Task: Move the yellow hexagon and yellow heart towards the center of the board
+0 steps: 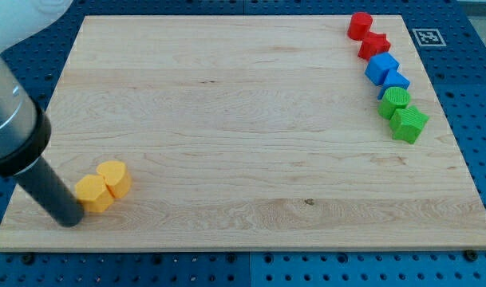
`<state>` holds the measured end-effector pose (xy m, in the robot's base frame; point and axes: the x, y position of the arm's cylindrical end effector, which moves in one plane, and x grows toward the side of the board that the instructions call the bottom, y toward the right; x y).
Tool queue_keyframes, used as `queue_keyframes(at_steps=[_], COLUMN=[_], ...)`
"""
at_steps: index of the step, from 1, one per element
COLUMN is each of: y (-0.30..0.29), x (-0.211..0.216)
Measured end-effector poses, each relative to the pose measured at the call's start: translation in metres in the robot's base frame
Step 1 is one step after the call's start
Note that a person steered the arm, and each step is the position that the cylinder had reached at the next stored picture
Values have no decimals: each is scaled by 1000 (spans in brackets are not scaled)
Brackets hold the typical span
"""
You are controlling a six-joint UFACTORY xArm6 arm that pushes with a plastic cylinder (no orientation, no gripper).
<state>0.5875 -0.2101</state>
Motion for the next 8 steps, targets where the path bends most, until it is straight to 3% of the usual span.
queue_keyframes(at_steps=[3,5,8], y=[24,65,64], x=[-60,-75,-122])
